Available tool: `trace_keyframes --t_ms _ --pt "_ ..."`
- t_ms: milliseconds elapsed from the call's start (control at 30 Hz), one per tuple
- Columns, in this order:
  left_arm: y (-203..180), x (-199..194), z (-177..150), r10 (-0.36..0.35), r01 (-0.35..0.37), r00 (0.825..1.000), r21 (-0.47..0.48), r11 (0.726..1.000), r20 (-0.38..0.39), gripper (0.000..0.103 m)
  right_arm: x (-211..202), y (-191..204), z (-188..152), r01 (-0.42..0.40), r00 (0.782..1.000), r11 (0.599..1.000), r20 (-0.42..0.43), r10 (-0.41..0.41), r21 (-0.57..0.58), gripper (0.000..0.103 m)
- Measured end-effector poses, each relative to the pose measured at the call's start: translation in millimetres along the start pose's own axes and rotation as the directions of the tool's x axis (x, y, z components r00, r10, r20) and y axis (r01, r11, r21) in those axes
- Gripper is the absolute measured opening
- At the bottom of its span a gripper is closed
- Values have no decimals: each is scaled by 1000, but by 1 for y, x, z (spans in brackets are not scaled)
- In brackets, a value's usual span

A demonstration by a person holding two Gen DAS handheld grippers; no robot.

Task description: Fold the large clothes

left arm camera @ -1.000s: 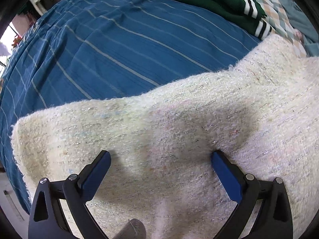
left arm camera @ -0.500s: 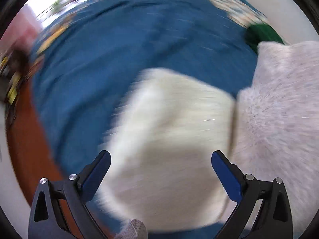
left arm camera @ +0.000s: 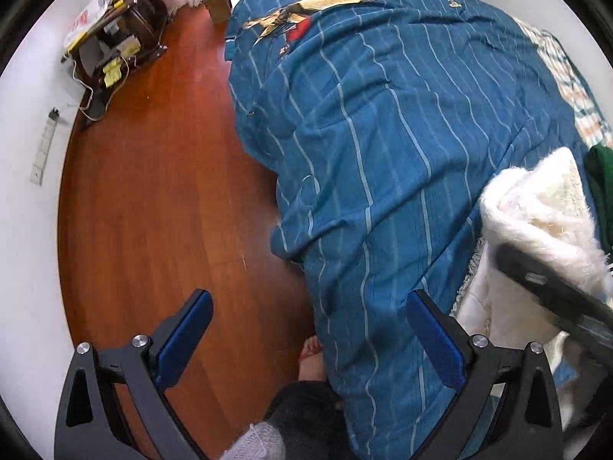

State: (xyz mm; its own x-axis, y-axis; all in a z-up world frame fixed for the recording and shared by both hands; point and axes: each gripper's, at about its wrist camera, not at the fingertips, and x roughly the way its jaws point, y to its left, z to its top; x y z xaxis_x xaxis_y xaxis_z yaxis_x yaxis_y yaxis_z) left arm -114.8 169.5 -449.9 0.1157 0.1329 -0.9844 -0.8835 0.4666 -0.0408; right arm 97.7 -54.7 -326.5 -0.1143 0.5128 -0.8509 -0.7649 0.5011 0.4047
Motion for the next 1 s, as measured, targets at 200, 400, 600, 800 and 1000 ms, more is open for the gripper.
trace_keyframes --t_ms 200,400,600,800,1000 --pt "3 -4 -3 -54 54 999 -6 999 -1 103 -106 -66 -23 -316 947 937 111 302 146 83" --pt "-14 5 -2 -62 63 998 3 998 -26 103 -84 -233 -66 -232 973 837 115 202 496 83" --pt "-26 8 -7 -36 37 999 48 998 -33 103 22 -293 -69 -570 801 631 187 569 526 98" --pt "-34 13 -12 12 -8 999 94 996 -38 103 27 -262 -47 -564 825 687 283 489 458 66" --pt "-60 -3 -5 -17 17 1000 116 993 -4 103 -30 -269 -92 -591 801 570 498 332 572 56"
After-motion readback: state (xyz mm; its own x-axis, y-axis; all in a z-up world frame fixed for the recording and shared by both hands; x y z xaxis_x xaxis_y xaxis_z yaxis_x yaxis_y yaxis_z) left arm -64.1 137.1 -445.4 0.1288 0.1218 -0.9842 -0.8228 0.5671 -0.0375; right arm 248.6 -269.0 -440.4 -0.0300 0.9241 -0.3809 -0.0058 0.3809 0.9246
